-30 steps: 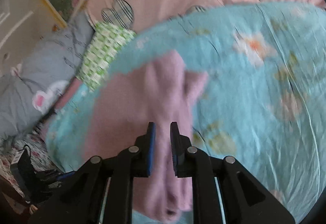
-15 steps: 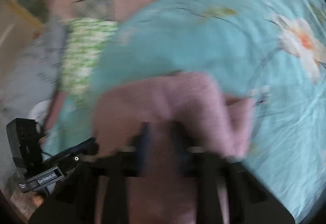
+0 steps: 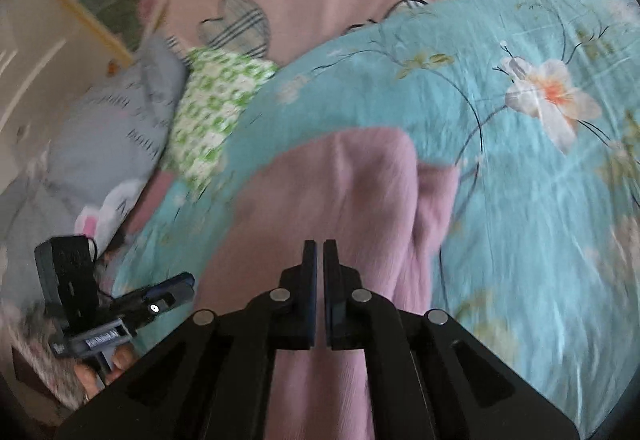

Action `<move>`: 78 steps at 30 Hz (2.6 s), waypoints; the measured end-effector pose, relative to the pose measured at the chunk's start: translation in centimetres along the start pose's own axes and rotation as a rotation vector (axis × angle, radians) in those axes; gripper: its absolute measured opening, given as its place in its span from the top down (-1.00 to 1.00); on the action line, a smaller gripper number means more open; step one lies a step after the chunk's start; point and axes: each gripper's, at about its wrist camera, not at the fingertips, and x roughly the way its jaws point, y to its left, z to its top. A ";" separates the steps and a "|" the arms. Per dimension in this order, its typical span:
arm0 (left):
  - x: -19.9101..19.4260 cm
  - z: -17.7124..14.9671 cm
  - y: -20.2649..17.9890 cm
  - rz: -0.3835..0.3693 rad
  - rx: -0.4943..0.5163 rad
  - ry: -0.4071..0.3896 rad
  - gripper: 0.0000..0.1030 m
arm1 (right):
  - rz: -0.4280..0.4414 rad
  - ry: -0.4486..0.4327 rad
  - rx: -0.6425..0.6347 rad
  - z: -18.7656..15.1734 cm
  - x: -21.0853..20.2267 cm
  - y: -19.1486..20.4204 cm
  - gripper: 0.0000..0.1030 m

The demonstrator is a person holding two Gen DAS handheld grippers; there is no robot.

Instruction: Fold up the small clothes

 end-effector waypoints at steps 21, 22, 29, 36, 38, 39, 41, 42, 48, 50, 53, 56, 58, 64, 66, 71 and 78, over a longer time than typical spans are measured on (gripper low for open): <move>-2.2 -7.5 -0.2 -0.012 -0.042 0.007 0.36 | -0.096 0.066 -0.070 -9.3 -2.6 1.8 0.93; -2.4 -7.6 0.0 -0.007 -0.043 0.001 0.36 | -0.105 0.059 -0.075 -9.5 -3.0 2.0 0.93; -2.7 -7.5 0.6 0.008 -0.052 -0.007 0.36 | -0.156 0.038 -0.086 -10.5 -4.3 1.6 0.83; -2.0 -7.3 1.0 0.034 -0.055 0.008 0.35 | -0.194 -0.002 -0.114 -10.4 -5.2 2.3 0.04; -1.8 -7.2 1.1 0.039 -0.060 0.007 0.35 | -0.199 -0.020 -0.115 -10.4 -5.5 2.1 0.01; -1.7 -7.2 1.2 0.041 -0.062 0.008 0.35 | -0.190 -0.013 -0.110 -10.3 -5.4 2.1 0.01; -1.3 -7.2 1.3 0.050 -0.065 0.012 0.32 | -0.192 0.001 -0.097 -10.2 -4.8 1.7 0.01; -0.9 -7.2 1.6 0.064 -0.069 0.018 0.30 | -0.193 0.011 -0.100 -10.2 -4.2 1.6 0.06; -0.1 -7.6 2.0 0.084 -0.088 0.053 0.30 | -0.166 0.035 -0.094 -10.3 -4.1 1.2 0.81; 0.5 -7.7 1.6 0.108 -0.064 0.073 0.26 | -0.165 -0.008 -0.104 -9.5 -6.0 1.0 0.81; 2.1 -8.2 1.9 0.143 -0.068 0.112 0.26 | -0.210 0.012 -0.097 -9.1 -6.0 -0.3 0.86; 2.7 -8.8 2.8 0.123 -0.105 0.117 0.24 | -0.252 0.057 -0.080 -10.2 -3.7 -2.2 0.87; 2.7 -9.0 2.8 0.127 -0.088 0.113 0.24 | -0.237 0.049 -0.059 -10.6 -3.3 -2.9 0.87; 1.2 -9.2 2.2 0.158 -0.061 0.099 0.23 | -0.257 0.049 -0.102 -10.6 -3.9 -2.0 0.61; -0.6 -8.8 1.6 0.154 -0.023 0.070 0.27 | -0.248 0.029 -0.077 -10.3 -5.2 -1.8 0.30; -2.9 -6.0 -0.5 0.076 0.028 -0.014 0.26 | -0.182 -0.083 -0.081 -8.6 -7.7 0.2 0.28; 2.8 -4.4 -0.3 0.034 -0.009 0.053 0.27 | -0.120 -0.032 -0.122 -6.4 -2.2 2.7 0.28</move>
